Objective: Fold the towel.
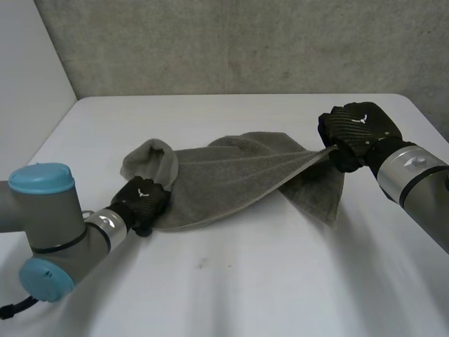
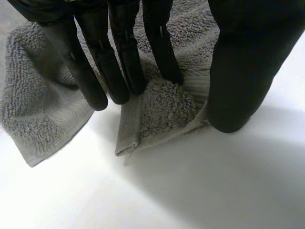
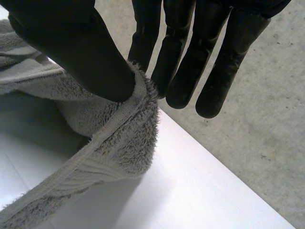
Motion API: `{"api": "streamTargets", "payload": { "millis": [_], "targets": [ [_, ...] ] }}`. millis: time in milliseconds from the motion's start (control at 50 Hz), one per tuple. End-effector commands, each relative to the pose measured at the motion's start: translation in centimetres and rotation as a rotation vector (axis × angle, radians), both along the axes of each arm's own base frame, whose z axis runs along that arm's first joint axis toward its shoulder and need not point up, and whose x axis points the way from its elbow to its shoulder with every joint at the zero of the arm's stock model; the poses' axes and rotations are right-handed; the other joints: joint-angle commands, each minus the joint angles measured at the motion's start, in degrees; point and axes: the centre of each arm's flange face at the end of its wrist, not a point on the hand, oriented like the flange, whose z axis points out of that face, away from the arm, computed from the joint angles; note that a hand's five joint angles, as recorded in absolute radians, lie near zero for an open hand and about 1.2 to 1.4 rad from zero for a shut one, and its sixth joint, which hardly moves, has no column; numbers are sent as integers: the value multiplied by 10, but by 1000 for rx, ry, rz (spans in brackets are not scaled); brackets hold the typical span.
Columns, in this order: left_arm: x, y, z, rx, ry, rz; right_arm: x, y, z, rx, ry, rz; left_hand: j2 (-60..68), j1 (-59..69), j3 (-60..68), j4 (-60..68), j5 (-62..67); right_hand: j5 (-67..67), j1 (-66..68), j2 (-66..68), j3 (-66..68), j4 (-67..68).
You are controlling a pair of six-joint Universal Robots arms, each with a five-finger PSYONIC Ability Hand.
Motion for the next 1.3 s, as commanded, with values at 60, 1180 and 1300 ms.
{"api": "streamTargets", "payload": {
  "millis": [60,1180,1300],
  "targets": [
    [-4,-12,5,-69,20,-1,1,1,-1,1,4,4,128,129,129,129,129,139,245,127,123,116],
    [32,59,66,161,-247,50,-15,22,-57,366,685,171,384,384,384,385,384,139,245,127,123,116],
    [21,-3,66,13,-262,119,-4,-26,-45,142,654,57,384,384,384,385,384,139,245,127,123,116]
  ]
}}
